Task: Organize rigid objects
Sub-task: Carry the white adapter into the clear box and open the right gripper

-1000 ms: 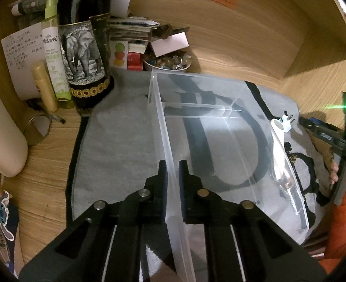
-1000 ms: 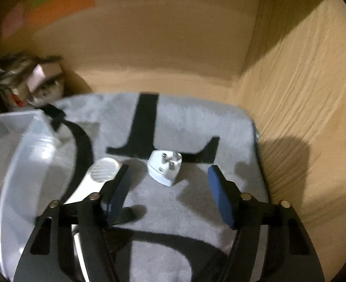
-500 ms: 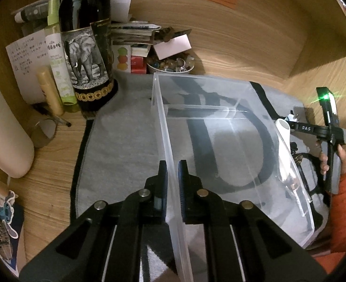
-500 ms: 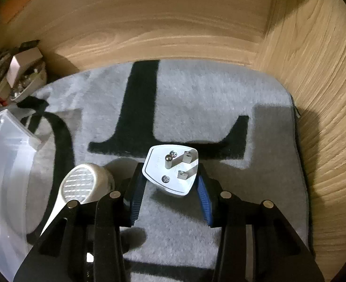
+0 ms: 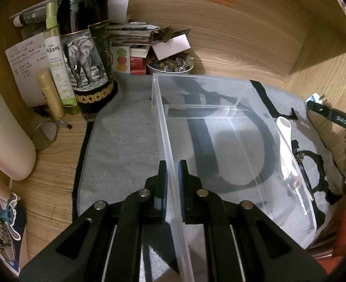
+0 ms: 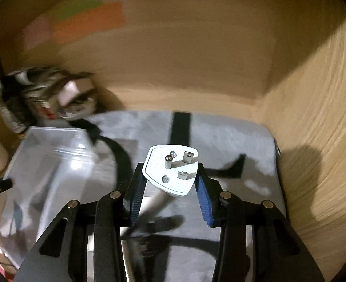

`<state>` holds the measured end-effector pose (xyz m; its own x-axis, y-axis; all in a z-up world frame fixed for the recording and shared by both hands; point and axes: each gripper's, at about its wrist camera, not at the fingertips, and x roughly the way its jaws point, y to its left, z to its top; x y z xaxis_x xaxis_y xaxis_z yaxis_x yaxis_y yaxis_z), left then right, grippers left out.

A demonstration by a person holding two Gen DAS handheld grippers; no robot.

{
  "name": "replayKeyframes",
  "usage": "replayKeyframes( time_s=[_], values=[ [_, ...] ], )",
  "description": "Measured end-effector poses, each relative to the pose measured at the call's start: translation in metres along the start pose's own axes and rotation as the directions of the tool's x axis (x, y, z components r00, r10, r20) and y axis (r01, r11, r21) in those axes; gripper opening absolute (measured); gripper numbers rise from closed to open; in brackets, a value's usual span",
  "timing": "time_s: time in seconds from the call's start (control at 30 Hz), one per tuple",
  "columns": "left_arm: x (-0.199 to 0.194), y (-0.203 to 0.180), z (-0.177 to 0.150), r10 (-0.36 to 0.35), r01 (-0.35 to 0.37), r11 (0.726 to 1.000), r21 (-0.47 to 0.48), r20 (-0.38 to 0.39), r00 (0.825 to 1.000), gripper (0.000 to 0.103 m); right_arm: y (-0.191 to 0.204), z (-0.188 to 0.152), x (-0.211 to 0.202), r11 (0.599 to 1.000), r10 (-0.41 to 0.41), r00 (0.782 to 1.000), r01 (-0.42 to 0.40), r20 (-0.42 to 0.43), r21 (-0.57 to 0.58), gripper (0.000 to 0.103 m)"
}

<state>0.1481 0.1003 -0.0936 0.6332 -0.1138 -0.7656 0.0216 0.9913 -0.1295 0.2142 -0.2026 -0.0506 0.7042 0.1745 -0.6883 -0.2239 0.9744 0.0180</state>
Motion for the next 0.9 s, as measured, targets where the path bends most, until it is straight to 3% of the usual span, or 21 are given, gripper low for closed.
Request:
replayKeyframes(
  time_s=[0.3, 0.47, 0.57, 0.77, 0.9],
  values=[
    [0.0, -0.003, 0.0, 0.009, -0.009, 1.0, 0.019, 0.005, 1.0, 0.01, 0.062, 0.01, -0.02, 0.984, 0.123, 0.989, -0.111, 0.083, -0.139, 0.038],
    [-0.001, -0.002, -0.001, 0.014, -0.014, 1.0, 0.025, 0.01, 1.0, 0.01, 0.093, 0.011, -0.016, 0.961, 0.201, 0.977, -0.183, 0.07, -0.209, 0.038],
    [-0.001, -0.004, -0.001, 0.016, -0.016, 0.999, 0.028, 0.012, 1.0, 0.01, 0.106, 0.01, -0.002, 0.955, 0.192, 0.981, -0.177, 0.039, -0.239, 0.038],
    [-0.001, -0.003, -0.001, 0.007, -0.008, 1.0, 0.026, 0.01, 1.0, 0.01, 0.081, 0.001, 0.009, 0.971, 0.165, 0.986, -0.163, -0.004, -0.175, 0.038],
    [-0.001, -0.002, 0.0, 0.004, -0.004, 1.0, 0.024, 0.01, 1.0, 0.01, 0.058, -0.008, 0.03, 0.978, 0.138, 0.987, -0.149, -0.088, -0.143, 0.038]
  ],
)
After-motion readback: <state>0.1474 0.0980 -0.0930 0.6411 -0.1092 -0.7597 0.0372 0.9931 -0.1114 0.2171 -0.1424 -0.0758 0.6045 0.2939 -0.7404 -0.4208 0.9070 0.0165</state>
